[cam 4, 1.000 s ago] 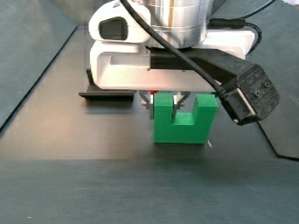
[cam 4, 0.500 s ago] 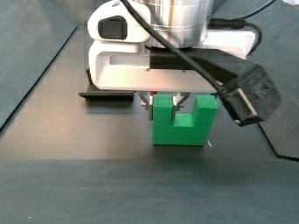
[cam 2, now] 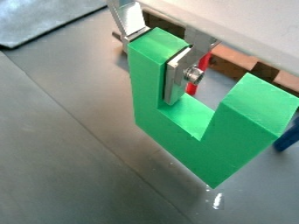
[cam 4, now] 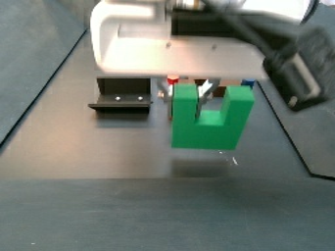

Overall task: Pick up the green object. Move up. Move to above the board. Insert the green object.
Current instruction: Move to above the board.

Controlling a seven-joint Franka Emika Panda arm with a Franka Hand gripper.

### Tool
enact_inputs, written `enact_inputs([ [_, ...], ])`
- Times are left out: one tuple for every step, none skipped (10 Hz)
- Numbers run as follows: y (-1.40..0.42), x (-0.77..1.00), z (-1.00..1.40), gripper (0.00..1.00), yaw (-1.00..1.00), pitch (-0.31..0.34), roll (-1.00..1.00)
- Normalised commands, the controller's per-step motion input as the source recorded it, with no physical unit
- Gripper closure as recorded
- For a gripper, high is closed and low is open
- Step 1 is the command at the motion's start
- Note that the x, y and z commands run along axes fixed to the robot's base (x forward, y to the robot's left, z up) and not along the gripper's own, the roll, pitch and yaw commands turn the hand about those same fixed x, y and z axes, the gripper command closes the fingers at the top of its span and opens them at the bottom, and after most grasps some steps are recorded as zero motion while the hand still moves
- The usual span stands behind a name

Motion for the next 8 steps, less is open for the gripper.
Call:
enact_inputs([
  [0.00,0.00,1.40,1.00,0.00,0.000,0.00],
  [0.00,-0.01,1.40,1.00,0.00,0.002,-0.02],
  [-0.01,-0.04,1.40,1.00,0.01,0.040,0.01],
  [-0.01,0.01,1.40,1.00,0.01,0.034,0.02],
  [0.01,0.03,1.40,1.00,0.00,0.063,0.00],
  [0.01,0.02,0.92,1.00,0.00,0.088,-0.01],
  [0.01,0.02,0.52,1.00,0.01,0.090,0.02],
  [0.00,0.03,0.21,1.00,0.01,0.059,0.00],
])
